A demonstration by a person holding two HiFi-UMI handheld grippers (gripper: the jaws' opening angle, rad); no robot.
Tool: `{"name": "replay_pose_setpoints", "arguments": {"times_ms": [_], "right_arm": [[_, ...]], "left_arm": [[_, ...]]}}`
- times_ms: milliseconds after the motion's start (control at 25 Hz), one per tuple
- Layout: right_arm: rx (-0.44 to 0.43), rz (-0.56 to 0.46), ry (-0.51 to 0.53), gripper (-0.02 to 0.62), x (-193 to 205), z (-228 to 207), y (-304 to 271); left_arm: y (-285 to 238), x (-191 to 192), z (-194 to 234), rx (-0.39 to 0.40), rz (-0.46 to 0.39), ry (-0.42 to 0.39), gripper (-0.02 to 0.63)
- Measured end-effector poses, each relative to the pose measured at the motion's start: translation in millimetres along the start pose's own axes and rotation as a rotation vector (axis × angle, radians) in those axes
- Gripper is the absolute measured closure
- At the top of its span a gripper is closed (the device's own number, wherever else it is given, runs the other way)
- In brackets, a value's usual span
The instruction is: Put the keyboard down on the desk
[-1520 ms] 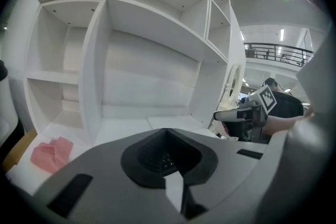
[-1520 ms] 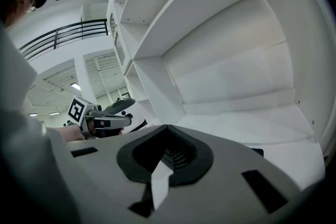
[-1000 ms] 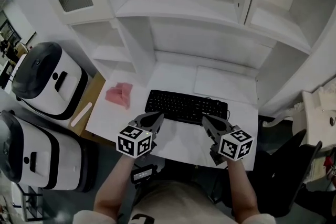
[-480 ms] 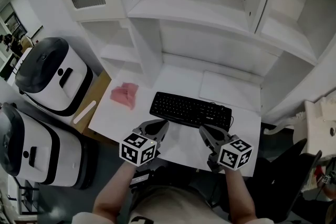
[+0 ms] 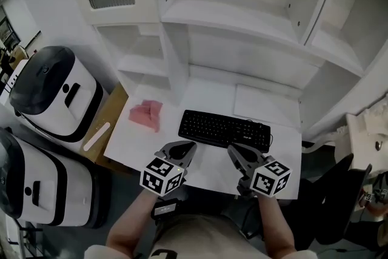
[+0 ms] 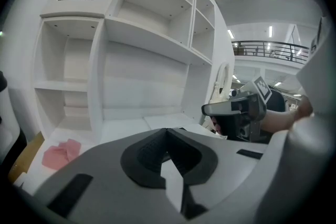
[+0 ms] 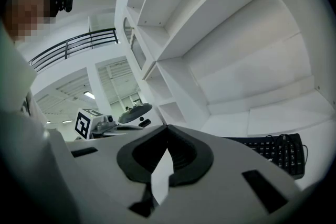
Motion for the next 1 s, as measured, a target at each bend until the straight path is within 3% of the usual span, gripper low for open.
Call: {"name": "replay_pose_setpoints", "arguments": {"times_ms": [160,560,1000], "right_arm": [[0.014,-0.010,-0.008,0.571,3,16,-17],[0.046,0.019,0.007,0.571,23,62,-52],[0.118,-0.005,0.018,0.571,40,97,-50]], "left_arm": [[11,8,18,0.007,-0.005,-0.010,0.594],[39,26,48,0.078,-0.026,0.068,0.594],[56,35,50,0.142,-0.038,0.043,0.594]]}}
Point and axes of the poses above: the fingertips, and each gripper's own axes: y backward along the fingers, z to its left, x out of its underside, the point moved 6 cm from there along y, backward along the fingers, and after that the axes turned 13 degrees about -x, right-handed, at the moved point
